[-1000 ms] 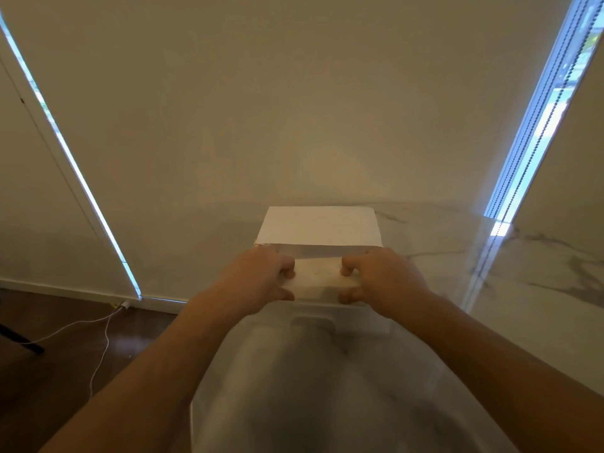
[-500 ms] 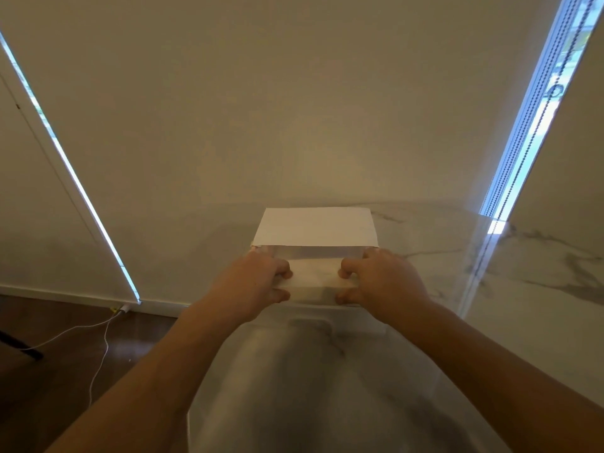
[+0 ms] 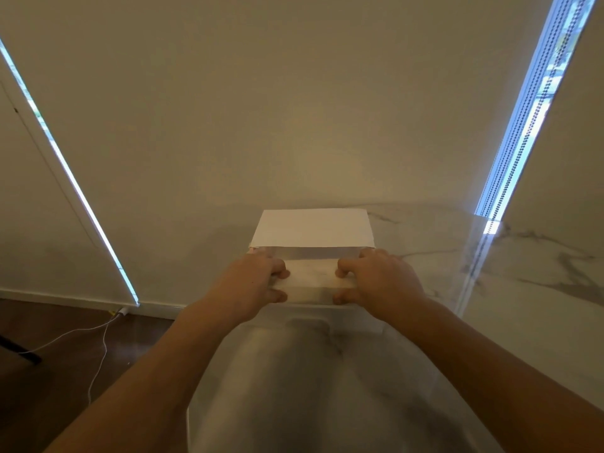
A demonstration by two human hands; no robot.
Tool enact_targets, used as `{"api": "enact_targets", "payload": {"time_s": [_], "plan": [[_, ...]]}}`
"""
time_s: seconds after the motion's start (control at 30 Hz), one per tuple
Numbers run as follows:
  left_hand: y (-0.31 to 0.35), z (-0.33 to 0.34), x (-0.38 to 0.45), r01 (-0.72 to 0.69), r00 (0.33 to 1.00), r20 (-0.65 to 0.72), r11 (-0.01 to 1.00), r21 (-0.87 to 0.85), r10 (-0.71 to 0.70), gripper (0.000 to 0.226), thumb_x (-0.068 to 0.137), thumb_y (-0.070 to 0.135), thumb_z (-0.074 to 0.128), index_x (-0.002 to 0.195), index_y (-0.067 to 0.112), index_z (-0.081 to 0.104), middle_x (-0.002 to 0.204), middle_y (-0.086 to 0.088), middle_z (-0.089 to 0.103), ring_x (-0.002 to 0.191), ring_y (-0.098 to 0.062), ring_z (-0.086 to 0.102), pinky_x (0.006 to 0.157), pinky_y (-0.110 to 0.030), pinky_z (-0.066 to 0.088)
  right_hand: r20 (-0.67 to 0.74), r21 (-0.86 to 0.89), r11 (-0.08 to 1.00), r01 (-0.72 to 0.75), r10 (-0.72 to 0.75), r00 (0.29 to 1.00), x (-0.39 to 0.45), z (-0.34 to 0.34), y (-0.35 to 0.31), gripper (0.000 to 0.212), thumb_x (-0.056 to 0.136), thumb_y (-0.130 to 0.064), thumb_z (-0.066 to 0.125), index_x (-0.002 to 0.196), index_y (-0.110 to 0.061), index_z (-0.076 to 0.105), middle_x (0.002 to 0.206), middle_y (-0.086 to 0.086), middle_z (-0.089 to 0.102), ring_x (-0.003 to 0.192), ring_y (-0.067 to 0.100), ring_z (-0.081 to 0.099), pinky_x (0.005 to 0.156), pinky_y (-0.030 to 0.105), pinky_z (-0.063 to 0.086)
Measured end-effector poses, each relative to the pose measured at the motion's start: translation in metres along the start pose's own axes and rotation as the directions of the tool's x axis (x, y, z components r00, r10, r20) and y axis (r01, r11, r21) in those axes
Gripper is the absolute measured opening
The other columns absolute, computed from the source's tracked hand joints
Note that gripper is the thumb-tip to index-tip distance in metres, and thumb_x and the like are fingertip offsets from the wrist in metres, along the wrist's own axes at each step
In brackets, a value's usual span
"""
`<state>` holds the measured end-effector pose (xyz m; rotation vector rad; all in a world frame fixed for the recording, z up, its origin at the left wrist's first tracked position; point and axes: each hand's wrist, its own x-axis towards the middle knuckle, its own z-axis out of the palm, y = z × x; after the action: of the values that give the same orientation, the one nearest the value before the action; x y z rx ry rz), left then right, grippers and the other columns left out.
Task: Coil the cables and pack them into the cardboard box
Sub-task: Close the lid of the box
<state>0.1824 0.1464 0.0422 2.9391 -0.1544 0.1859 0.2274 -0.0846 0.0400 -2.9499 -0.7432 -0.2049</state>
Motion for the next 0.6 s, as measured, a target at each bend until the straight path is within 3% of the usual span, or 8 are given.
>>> {"api": "enact_targets", "payload": {"time_s": [0.13,0.3,0.47,0.6], "plan": [[0.002,-0.004,-0.001,0.011,0.999,0.032,0.999,-0.043,-0.009,0.047,0.084,0.034,0.076,0.128,0.021,0.065,0.121,-0.003,0.056,0.112,-0.02,0.055,0.096,-0.034,0.047,0.021,-0.001,1.0,-0.012,0.012,1.0,-0.002,-0.009,0.003,0.052,0.081,-0.068,0.059,0.128,-0.044,0.057,0.117,-0.005,0.056,0.104,0.017,0.052,0.081,0.032,0.038],[0.002,-0.01,-0.003,0.016,0.998,0.058,0.997,-0.082,-0.012,0.046,0.09,0.028,0.068,0.135,0.021,0.061,0.136,-0.001,0.06,0.12,-0.017,0.057,0.091,-0.018,0.037,0.063,0.047,0.999,-0.002,-0.001,0.998,-0.006,-0.017,0.005,0.046,0.089,-0.061,0.055,0.131,-0.044,0.057,0.12,-0.003,0.052,0.107,0.019,0.053,0.091,0.035,0.043],[0.005,-0.014,-0.005,0.037,0.999,0.027,0.994,-0.104,-0.035,0.04,0.089,0.026,0.068,0.129,0.022,0.066,0.128,0.002,0.066,0.113,-0.015,0.061,0.095,-0.022,0.043,0.047,0.081,0.997,-0.002,-0.001,0.999,-0.009,-0.02,0.004,0.044,0.089,-0.057,0.058,0.129,-0.039,0.061,0.12,-0.005,0.054,0.104,0.017,0.054,0.093,0.036,0.046],[0.006,-0.014,-0.005,0.039,0.999,0.012,0.99,-0.138,-0.038,0.034,0.091,0.026,0.068,0.124,0.023,0.068,0.122,0.003,0.068,0.106,-0.013,0.062,0.088,-0.021,0.043,0.044,0.107,0.994,-0.012,0.007,0.999,-0.008,-0.021,0.002,0.043,0.087,-0.056,0.061,0.127,-0.038,0.063,0.119,-0.008,0.056,0.102,0.015,0.055,0.092,0.035,0.047]]}}
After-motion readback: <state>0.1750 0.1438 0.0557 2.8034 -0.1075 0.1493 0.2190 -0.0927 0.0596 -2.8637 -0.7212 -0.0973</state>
